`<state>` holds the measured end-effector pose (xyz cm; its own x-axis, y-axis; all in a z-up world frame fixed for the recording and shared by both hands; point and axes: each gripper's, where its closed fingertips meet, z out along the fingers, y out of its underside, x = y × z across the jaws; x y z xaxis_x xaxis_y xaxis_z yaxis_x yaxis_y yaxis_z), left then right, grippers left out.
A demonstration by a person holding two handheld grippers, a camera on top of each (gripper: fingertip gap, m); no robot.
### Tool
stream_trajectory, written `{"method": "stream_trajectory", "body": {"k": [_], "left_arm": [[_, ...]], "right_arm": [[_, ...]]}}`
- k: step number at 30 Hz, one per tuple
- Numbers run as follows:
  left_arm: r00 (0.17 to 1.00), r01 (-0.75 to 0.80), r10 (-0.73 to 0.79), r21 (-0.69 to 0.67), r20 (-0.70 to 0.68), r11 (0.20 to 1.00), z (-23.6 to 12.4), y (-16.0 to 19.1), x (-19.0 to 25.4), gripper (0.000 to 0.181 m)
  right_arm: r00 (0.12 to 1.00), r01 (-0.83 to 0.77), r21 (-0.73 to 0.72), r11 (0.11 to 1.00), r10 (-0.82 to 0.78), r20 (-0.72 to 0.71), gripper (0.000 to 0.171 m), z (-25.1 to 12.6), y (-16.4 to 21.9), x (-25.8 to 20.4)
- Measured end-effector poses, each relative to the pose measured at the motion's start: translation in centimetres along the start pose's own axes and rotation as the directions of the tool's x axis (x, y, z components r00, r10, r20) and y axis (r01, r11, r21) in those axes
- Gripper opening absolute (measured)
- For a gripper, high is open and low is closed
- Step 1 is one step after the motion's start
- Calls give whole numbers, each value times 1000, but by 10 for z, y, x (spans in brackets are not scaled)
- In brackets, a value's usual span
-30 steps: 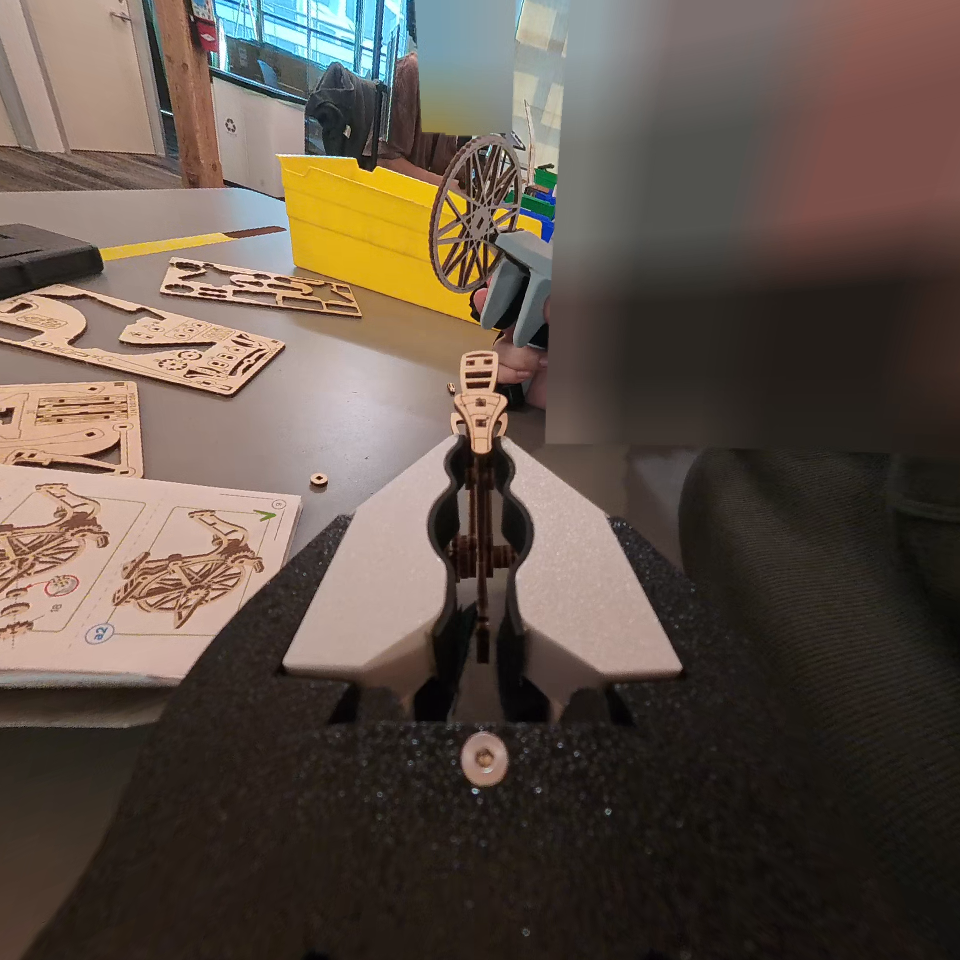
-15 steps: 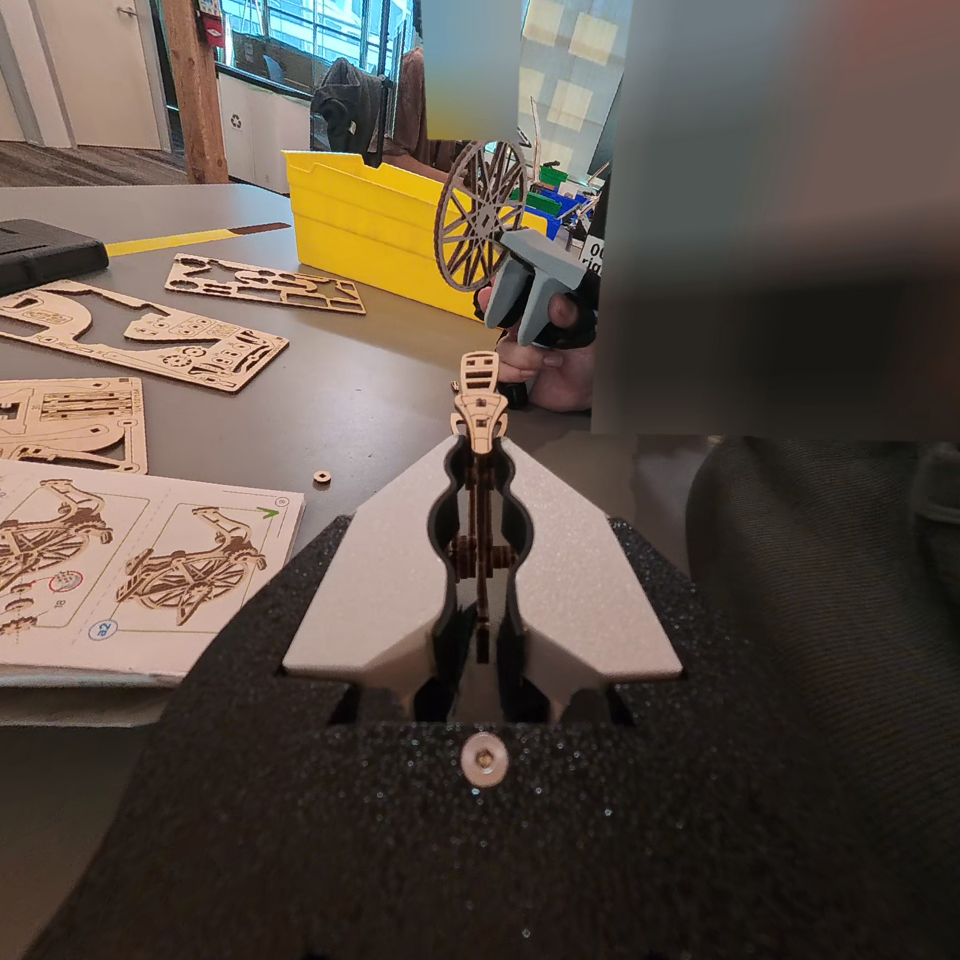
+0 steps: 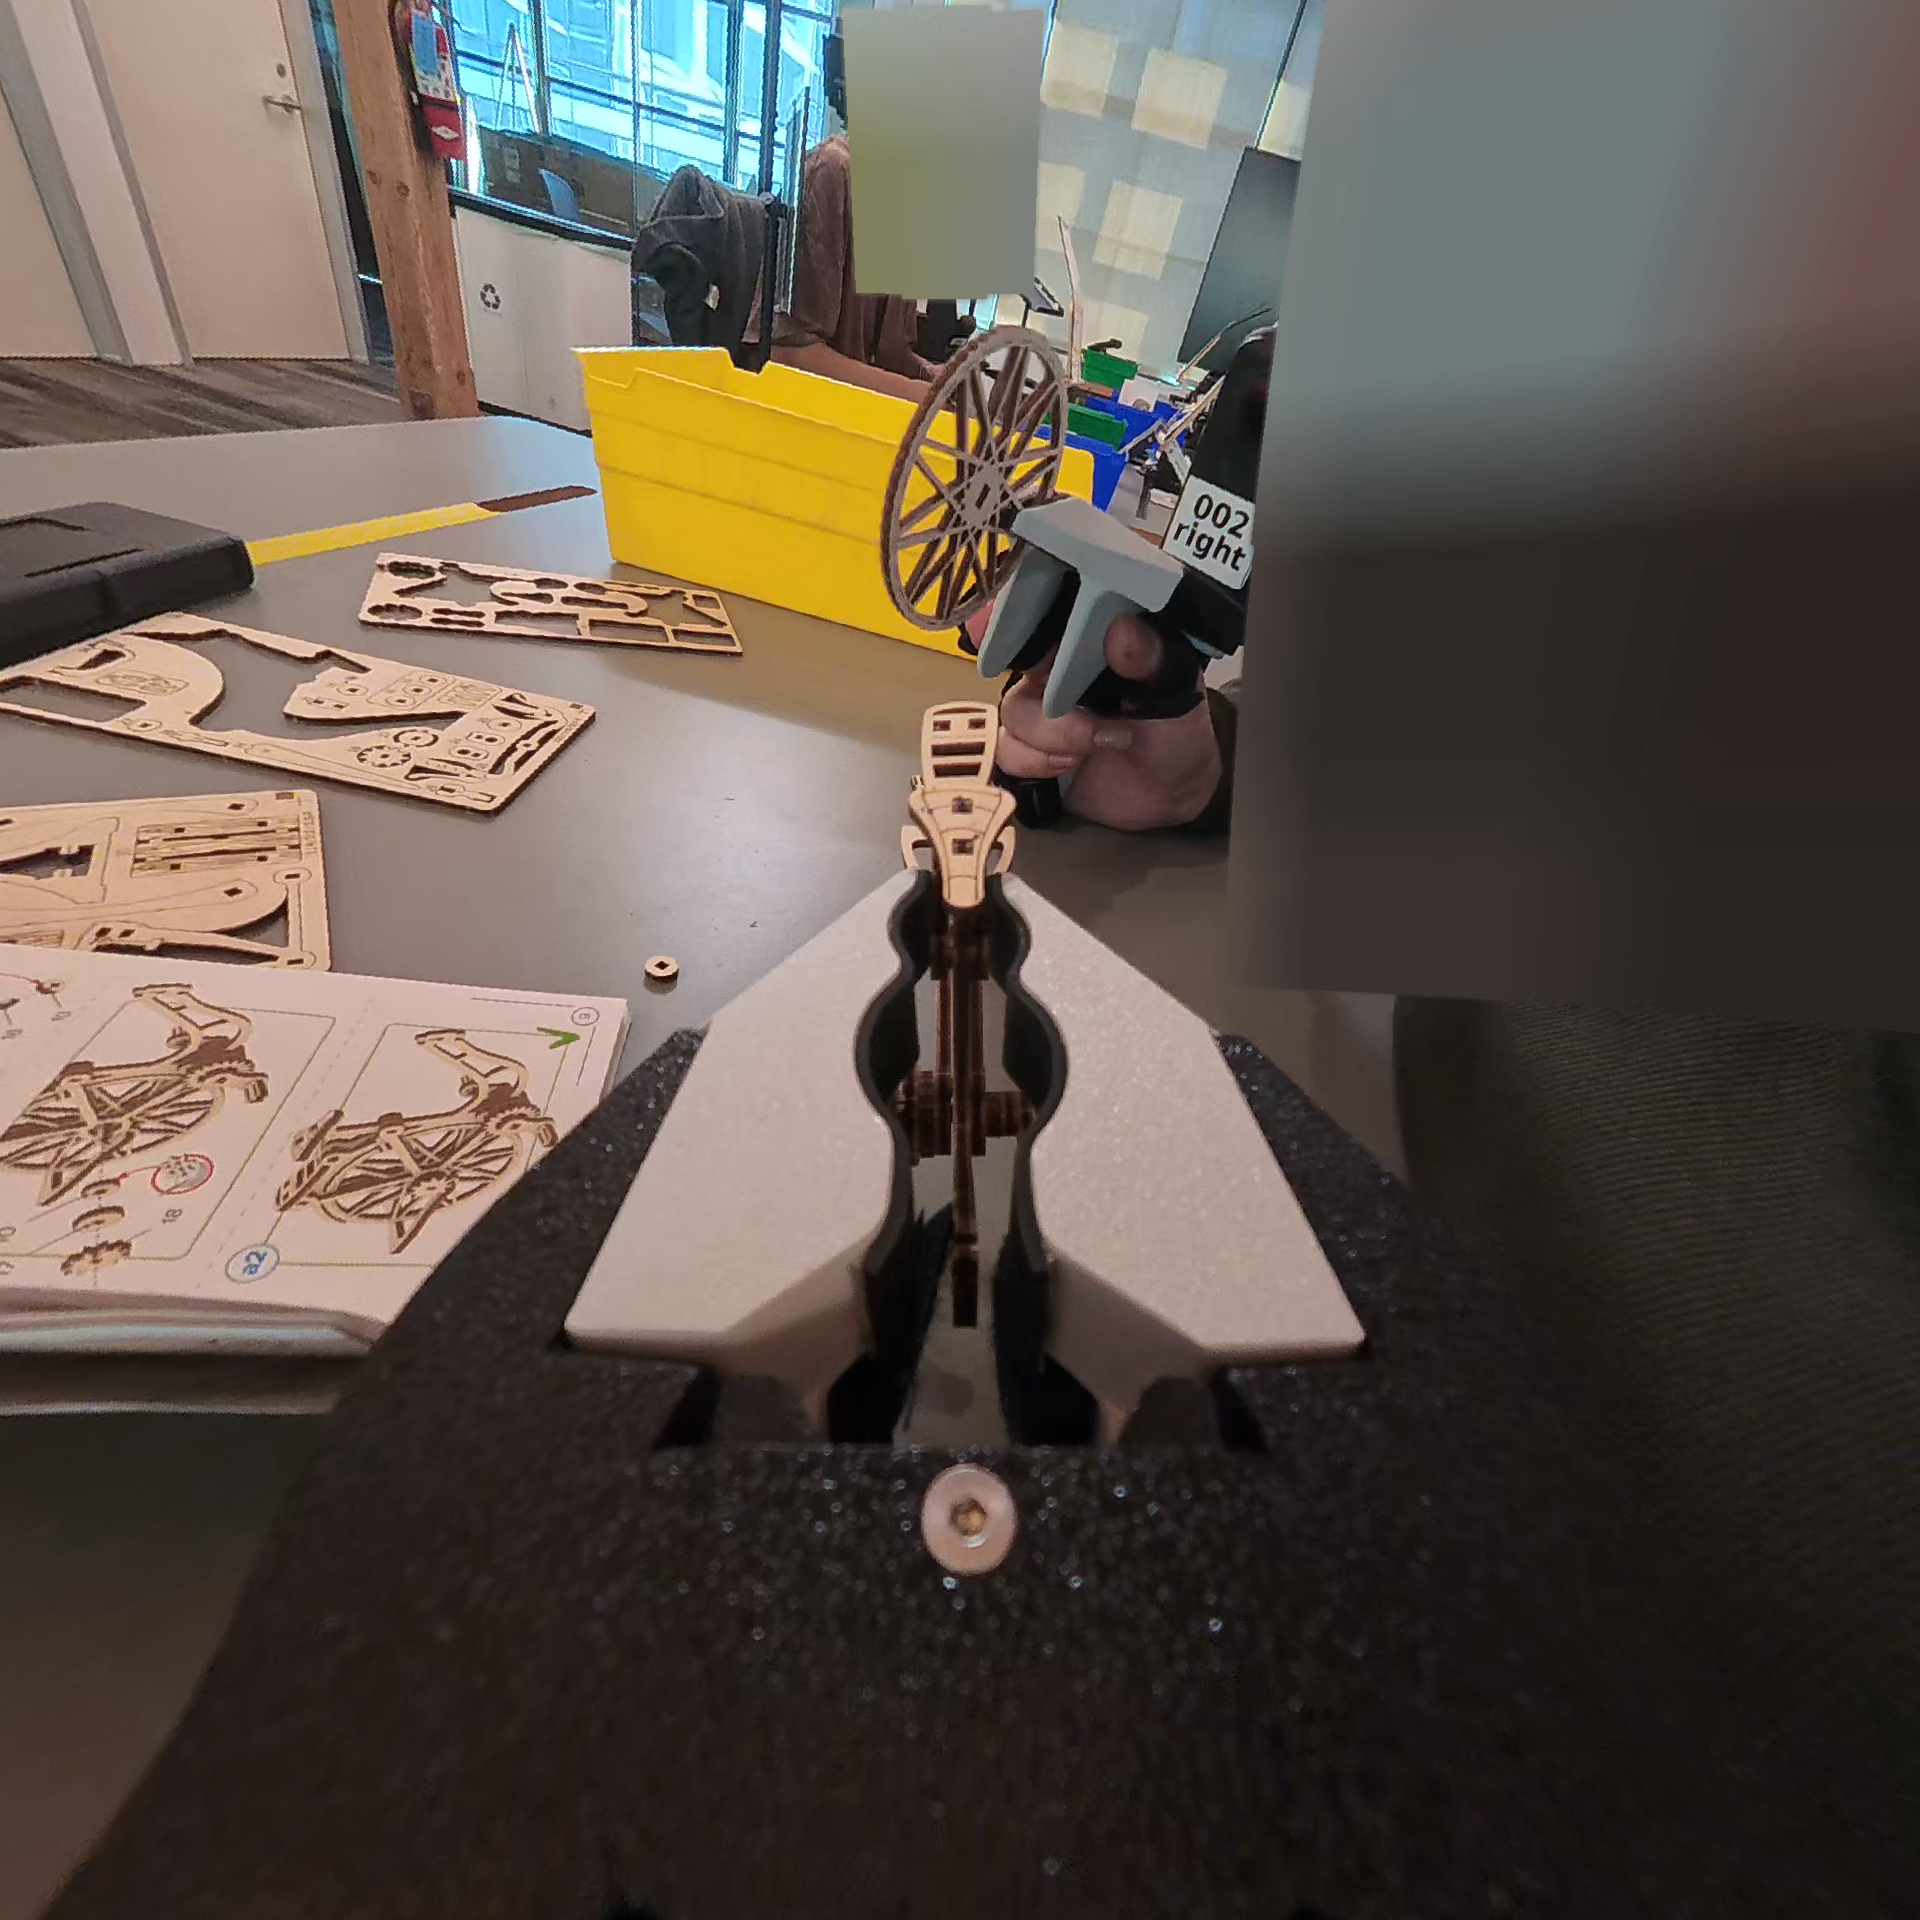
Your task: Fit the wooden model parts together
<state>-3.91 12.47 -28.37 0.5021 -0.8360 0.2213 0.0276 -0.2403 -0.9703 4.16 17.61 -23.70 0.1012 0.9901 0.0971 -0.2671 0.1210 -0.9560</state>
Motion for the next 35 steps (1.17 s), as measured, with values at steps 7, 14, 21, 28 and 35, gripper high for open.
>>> {"method": "stream_trajectory", "body": {"k": [7, 14, 21, 28, 35], "left_arm": [[1000, 26, -26, 7, -1, 1000, -1, -1, -2, 7], [999, 46, -46, 14, -1, 999, -1, -2, -4, 7], [997, 74, -74, 26, -2, 997, -2, -3, -7, 7], [995, 103, -103, 41, -6, 994, -4, -5, -9, 7], [960, 278, -274, 182, -51, 943, -17, -20, -26, 7]], "right_arm": [[1000, -5, 0, 1000, 5, 4, 0, 0, 0, 0], [1000, -6, 0, 1000, 6, 7, 0, 0, 0, 0], [1000, -7, 0, 1000, 7, 9, 0, 0, 0, 0], [1000, -8, 0, 1000, 8, 11, 0, 0, 0, -1], [1000, -16, 3, 1000, 16, 8, 0, 0, 0, 0]]}}
